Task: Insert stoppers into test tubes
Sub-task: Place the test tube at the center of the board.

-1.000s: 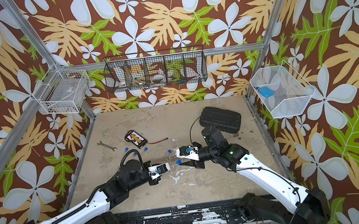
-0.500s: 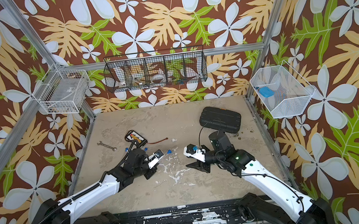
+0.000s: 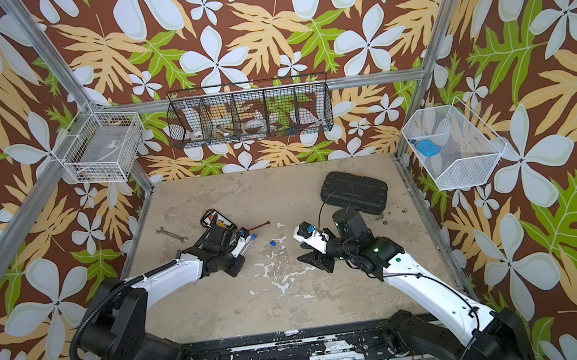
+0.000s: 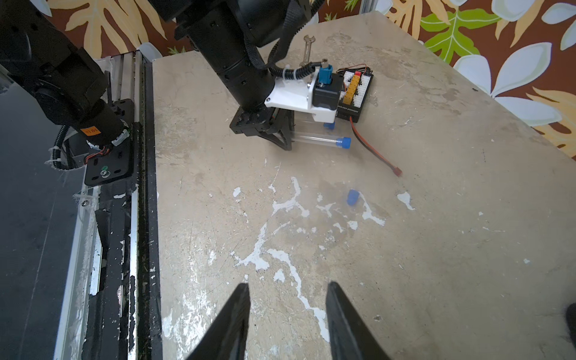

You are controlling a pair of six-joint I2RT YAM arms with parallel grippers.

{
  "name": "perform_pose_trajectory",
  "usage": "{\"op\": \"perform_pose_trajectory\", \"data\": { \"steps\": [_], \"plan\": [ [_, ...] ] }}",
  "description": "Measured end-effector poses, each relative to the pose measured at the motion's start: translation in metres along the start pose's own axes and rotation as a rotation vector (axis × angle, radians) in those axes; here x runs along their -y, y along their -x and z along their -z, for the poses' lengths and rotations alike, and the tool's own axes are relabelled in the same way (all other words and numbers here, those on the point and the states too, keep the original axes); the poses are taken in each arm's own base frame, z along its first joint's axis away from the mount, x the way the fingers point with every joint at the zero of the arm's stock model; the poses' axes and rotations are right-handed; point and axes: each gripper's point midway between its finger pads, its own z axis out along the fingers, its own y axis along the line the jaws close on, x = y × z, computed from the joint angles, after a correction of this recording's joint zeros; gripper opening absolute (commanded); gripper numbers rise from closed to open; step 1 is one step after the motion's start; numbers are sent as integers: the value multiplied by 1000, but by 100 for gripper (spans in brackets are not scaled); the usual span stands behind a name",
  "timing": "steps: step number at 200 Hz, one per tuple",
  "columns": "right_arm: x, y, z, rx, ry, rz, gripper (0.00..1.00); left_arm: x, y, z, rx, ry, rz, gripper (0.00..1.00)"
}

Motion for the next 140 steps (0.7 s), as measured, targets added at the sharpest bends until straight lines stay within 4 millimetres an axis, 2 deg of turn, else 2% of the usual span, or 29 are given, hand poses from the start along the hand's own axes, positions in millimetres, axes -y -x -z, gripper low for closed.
{"op": "perform_pose_trajectory", "data": {
  "steps": [39, 59, 101, 140],
  "plan": [
    [1, 1, 0, -1, -2, 2, 43, -1, 1, -14, -63, -14, 6, 0],
    [1, 0, 0, -6, -5, 10, 43, -2, 6, -18, -70, -13, 9, 8],
    [2, -1, 1, -12, -16, 13, 43, -4, 10, -22, -69, -7, 28, 16],
    [1, -3, 3, -12, -20, 14, 42, -4, 10, -22, -74, -5, 28, 20]
  ]
}}
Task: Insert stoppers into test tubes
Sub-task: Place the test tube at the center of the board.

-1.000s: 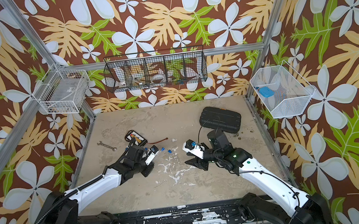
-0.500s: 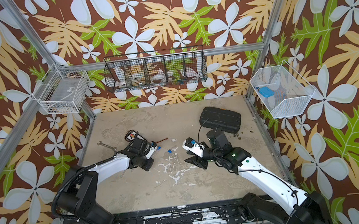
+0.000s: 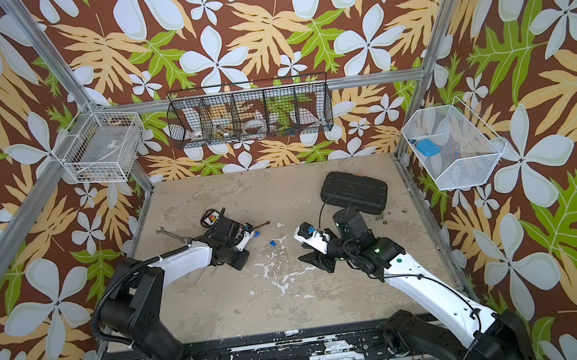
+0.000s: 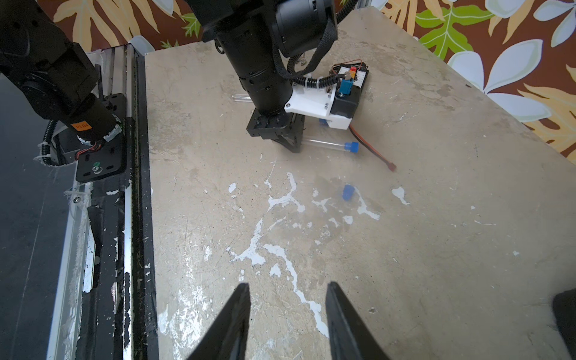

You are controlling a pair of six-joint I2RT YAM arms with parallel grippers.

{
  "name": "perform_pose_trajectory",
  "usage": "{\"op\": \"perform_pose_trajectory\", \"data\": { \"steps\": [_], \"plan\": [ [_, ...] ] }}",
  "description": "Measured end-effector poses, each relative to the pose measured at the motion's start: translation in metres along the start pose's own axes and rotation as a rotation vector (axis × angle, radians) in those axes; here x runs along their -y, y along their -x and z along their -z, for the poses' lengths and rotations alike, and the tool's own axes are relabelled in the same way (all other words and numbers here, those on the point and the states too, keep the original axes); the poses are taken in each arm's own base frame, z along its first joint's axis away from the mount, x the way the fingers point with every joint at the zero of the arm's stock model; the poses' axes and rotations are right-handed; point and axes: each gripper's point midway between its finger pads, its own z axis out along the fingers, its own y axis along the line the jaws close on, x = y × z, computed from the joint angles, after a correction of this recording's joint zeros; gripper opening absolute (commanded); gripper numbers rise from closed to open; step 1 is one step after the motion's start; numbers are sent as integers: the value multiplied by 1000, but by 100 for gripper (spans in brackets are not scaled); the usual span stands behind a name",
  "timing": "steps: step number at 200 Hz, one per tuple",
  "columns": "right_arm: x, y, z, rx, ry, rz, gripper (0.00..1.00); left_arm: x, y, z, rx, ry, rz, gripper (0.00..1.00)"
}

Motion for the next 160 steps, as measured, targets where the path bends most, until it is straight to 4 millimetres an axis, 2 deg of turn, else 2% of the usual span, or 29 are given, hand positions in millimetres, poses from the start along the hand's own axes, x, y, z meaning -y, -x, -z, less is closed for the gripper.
{"op": "perform_pose_trajectory", "data": {
  "steps": [39, 77, 94, 109, 131, 147, 160],
  "plan": [
    [-1, -1, 1, 0, 0, 0, 43, -2, 0, 1, -5, 9, 0, 27],
    [1, -3, 2, -8, -20, 0, 42, -4, 1, 2, -6, 21, 1, 30],
    [4, -3, 5, -9, -41, 0, 43, -4, -4, 8, -26, 23, 1, 32],
    [15, -7, 8, -23, -94, -20, 44, -5, 0, 18, -4, 26, 4, 32],
    [35, -20, 10, -75, -206, -78, 45, -4, 19, 41, 96, 19, 14, 32],
    [51, -37, 12, -130, -290, -143, 45, -2, 31, 60, 186, 10, 28, 33],
    [72, -55, 19, -182, -391, -205, 45, -1, 41, 77, 272, 7, 36, 33]
  ]
}}
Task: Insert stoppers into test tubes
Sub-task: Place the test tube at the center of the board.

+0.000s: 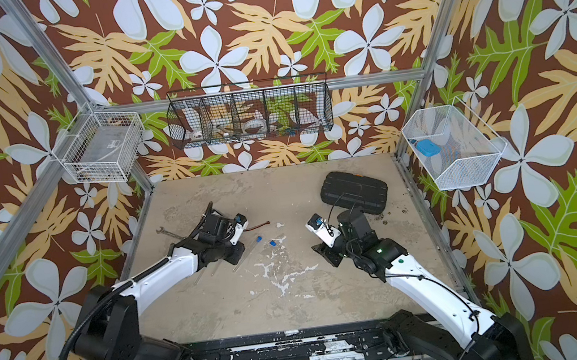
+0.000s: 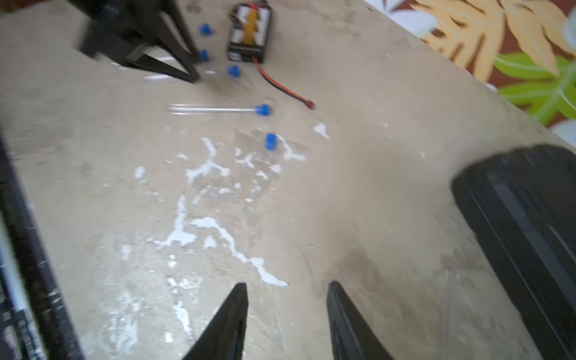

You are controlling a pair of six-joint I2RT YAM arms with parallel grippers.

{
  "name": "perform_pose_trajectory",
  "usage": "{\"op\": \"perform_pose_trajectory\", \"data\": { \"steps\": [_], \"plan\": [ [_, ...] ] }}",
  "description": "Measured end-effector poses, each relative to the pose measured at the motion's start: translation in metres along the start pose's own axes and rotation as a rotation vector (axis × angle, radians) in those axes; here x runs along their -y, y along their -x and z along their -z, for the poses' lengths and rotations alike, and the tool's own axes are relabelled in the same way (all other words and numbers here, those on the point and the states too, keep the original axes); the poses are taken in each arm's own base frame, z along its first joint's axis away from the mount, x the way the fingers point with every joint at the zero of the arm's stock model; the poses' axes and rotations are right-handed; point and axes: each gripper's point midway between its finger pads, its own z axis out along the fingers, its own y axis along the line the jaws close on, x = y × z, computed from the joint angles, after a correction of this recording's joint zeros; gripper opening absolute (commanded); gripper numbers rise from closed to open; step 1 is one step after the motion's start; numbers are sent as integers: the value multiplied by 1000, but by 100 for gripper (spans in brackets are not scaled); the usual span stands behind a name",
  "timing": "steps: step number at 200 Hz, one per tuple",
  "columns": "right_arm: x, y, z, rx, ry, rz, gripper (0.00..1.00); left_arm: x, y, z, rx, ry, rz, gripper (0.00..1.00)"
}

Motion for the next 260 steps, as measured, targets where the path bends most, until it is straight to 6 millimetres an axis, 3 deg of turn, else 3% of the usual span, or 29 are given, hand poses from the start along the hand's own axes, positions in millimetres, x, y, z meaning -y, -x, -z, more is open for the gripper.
{"op": "perform_pose_trajectory", "data": {
  "steps": [49, 99, 194, 260],
  "plan": [
    [97, -64, -11, -230, -269, -184, 44, 8, 44, 53, 334, -29, 21, 31],
    [133, -92, -29, -387, -305, -173, 44, 22, 55, 82, 538, -100, 27, 30],
    [158, -119, -61, -489, -240, -238, 38, 30, 61, 94, 620, -142, 1, 30],
    [154, -132, -78, -526, -187, -258, 29, 30, 61, 94, 622, -137, 1, 29]
  ]
}}
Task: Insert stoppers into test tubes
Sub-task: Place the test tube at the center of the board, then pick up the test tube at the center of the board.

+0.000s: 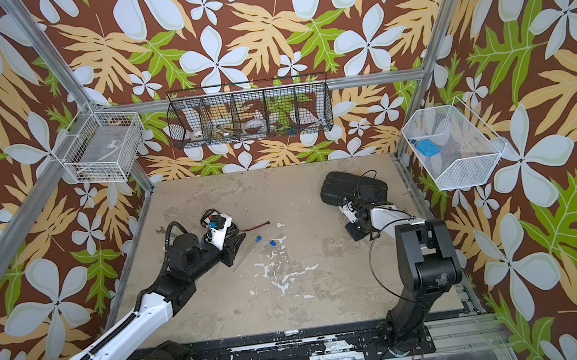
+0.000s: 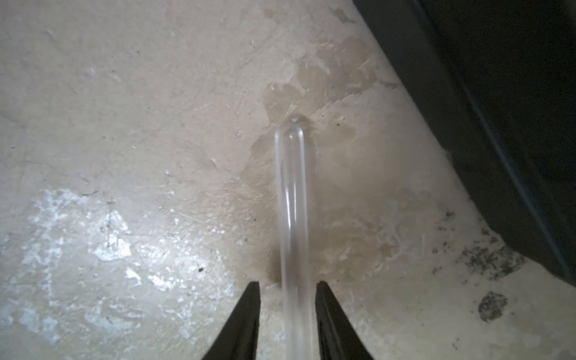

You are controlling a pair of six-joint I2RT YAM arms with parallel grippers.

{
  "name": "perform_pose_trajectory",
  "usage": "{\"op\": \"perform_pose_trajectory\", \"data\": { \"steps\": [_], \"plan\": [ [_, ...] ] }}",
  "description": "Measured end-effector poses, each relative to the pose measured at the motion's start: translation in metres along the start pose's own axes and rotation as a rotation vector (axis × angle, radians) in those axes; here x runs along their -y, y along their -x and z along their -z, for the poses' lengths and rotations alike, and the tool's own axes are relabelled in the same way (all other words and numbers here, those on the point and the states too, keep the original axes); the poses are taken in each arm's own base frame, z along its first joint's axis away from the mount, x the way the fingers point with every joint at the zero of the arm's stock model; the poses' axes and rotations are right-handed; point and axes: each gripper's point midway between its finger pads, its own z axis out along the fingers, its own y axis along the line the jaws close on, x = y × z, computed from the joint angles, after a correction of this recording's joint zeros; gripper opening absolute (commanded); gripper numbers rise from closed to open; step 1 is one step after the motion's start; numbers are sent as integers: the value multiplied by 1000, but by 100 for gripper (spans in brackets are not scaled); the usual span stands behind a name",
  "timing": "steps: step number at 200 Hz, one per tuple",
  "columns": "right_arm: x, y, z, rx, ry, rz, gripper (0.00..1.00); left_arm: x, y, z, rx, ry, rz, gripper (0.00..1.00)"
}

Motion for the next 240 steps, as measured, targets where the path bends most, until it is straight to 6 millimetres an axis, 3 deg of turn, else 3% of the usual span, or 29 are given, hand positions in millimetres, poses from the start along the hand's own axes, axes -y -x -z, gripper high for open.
{"op": "perform_pose_trajectory", "data": {
  "steps": [118, 165, 198, 240],
  "plan": [
    [-2, -3, -9, -17, 14, -1, 11, -3, 1, 1, 4, 20, -1, 29],
    [-14, 4, 4, 9, 31, 17, 9, -5, 2, 2, 9, 32, -2, 28],
    [-60, 26, 35, 116, 85, 120, 10, -10, 4, 4, 30, 61, 12, 25],
    [-168, 41, 96, 305, 269, 418, 12, -32, 18, 23, 119, 212, 54, 24]
  ]
}}
